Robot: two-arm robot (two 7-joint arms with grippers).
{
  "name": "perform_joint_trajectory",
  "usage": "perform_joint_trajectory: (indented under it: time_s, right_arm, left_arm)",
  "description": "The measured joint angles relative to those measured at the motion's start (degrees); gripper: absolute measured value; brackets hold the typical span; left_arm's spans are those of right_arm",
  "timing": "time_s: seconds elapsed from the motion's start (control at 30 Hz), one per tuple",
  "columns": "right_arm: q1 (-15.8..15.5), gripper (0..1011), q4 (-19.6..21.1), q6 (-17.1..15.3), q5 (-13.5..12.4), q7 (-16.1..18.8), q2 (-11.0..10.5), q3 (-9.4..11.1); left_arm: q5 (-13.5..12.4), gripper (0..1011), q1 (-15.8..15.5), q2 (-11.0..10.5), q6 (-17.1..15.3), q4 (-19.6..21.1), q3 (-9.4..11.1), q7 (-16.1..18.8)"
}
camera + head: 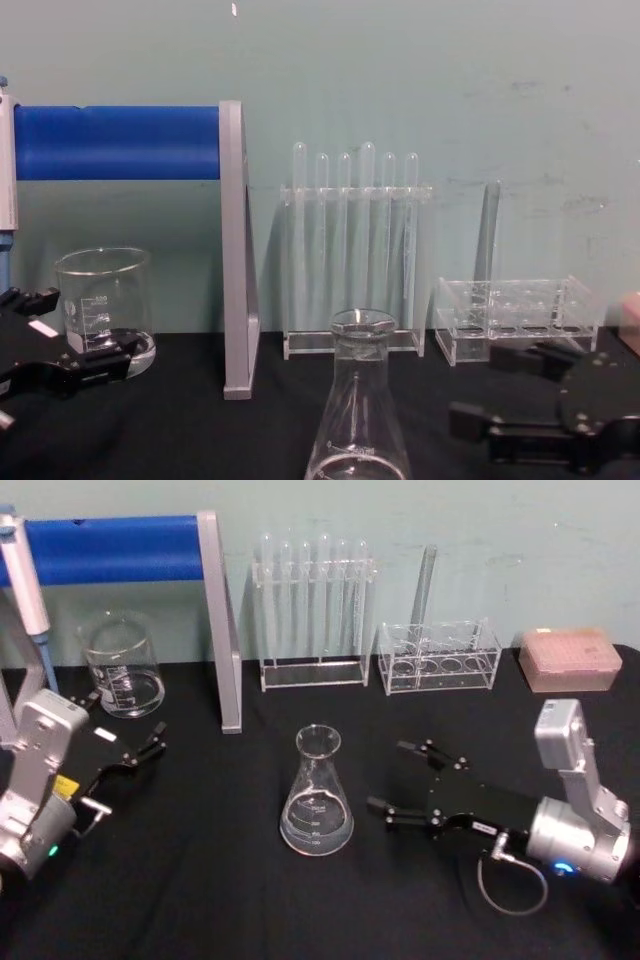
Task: Grasp the erlenmeyer flask with one hand, shake it three times, then place it back.
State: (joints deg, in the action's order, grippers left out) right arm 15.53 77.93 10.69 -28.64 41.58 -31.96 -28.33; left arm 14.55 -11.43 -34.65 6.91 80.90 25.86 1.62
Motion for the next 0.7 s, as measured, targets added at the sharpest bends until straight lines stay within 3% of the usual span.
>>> perform_joint_trajectory:
  time_s: [0.2,0.7]
  right_arm:
    - [3.2,1003,-3.3,-0.1,-0.2,3.8,2.5,-1.9]
    - [9.5,1003,-11.2,-0.6,-1.7,7.7,7.7,-4.7]
  left_arm:
    - [0.0,1001,0.0,0.0,0.0,0.0,0.0,0.0]
    - [0.0,1001,0.0,0.0,0.0,0.0,0.0,0.0]
